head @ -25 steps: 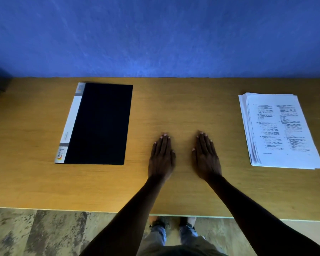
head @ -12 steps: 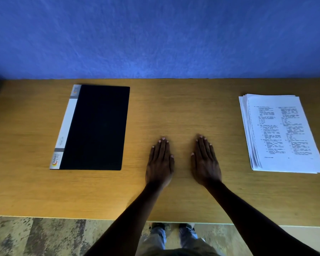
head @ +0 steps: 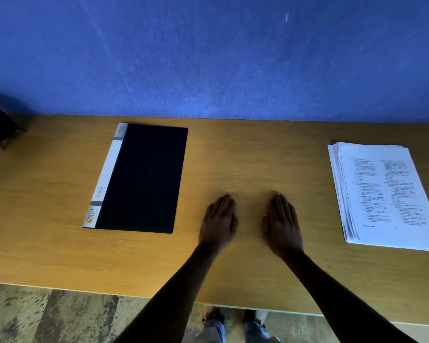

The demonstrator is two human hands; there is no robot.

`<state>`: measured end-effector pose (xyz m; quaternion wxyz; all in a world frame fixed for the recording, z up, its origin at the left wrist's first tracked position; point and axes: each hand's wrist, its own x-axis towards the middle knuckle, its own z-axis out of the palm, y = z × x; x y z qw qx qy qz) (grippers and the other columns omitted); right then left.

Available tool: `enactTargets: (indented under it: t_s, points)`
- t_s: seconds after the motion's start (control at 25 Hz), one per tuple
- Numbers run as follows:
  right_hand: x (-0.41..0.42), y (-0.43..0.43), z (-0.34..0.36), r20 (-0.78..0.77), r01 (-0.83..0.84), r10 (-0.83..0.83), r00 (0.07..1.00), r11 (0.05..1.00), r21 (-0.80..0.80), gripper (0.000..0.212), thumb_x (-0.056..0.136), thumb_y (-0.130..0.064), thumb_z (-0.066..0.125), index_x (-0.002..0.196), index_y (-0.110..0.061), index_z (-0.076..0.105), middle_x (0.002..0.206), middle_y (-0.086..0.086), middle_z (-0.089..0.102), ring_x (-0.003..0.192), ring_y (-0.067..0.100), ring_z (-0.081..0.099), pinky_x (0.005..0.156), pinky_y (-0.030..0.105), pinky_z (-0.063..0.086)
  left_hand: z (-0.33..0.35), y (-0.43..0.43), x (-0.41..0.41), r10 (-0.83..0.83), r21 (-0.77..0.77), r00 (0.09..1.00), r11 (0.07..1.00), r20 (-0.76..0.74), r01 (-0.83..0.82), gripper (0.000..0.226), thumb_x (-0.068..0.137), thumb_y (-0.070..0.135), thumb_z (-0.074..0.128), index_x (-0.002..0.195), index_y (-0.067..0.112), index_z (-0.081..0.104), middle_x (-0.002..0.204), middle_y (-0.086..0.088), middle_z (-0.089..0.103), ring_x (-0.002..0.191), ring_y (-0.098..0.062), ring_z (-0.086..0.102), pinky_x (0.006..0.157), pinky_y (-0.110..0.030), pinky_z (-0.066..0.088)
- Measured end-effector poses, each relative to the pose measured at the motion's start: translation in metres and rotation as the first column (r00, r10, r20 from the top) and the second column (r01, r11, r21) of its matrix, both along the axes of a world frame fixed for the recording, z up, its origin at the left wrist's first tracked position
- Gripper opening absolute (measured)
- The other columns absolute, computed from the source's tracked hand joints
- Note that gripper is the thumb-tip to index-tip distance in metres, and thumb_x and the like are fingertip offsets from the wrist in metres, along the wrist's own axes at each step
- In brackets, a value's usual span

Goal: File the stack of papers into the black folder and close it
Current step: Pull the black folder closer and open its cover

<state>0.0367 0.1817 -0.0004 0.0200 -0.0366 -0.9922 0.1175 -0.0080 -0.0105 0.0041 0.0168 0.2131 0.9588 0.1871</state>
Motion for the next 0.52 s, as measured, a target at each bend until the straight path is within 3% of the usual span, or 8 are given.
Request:
enactTargets:
  t_s: [0.12,0.24,0.4,0.52]
  points:
    - [-0.021,-0.014,0.022,0.080,0.033,-0.031,0.996,0.999,-0.015,0.032,0.094,-0.018,0.056,0.118,0.000,0.065,0.126,0.022,0.060,0.118,0.039,0.058,0.101,0.046,0.047,0.020,-0.031,-0.031,0.057,0.043,0.997,0.997,0.053,-0.060,0.025,0.092,0.014,0.052,0.111,0.009,0.067,0.113,-0.010,0.066,0.099,-0.031,0.065,0.080,-0.038,0.053]
    - [-0.049,-0.047,0.045,0.065,0.015,-0.006,0.998,0.989,-0.148,0.019,0.096,-0.019,0.053,0.105,-0.009,0.067,0.103,0.009,0.065,0.090,0.025,0.067,0.076,0.032,0.054,0.039,-0.077,-0.062,0.308,0.113,0.947,0.942,0.094,-0.317,0.028,0.094,0.013,0.049,0.116,0.011,0.066,0.119,-0.009,0.064,0.096,-0.032,0.067,0.079,-0.042,0.054]
    - [-0.096,-0.106,0.059,0.123,-0.013,0.057,0.991,0.944,-0.330,0.026,0.097,-0.027,0.055,0.108,-0.008,0.069,0.105,0.009,0.069,0.095,0.025,0.066,0.072,0.026,0.047,0.056,-0.149,-0.092,0.460,0.026,0.888,0.887,0.023,-0.460,0.024,0.092,0.013,0.051,0.112,0.012,0.063,0.119,-0.011,0.057,0.094,-0.037,0.066,0.075,-0.047,0.052]
    - [-0.121,-0.154,0.064,0.190,0.032,0.055,0.980,0.902,-0.430,0.036,0.095,-0.033,0.059,0.116,-0.005,0.068,0.115,0.011,0.072,0.104,0.027,0.067,0.083,0.032,0.054,0.057,-0.198,-0.111,0.575,-0.037,0.818,0.818,0.011,-0.574,0.033,0.088,0.013,0.054,0.120,0.006,0.059,0.123,-0.018,0.055,0.110,-0.040,0.057,0.090,-0.051,0.049]
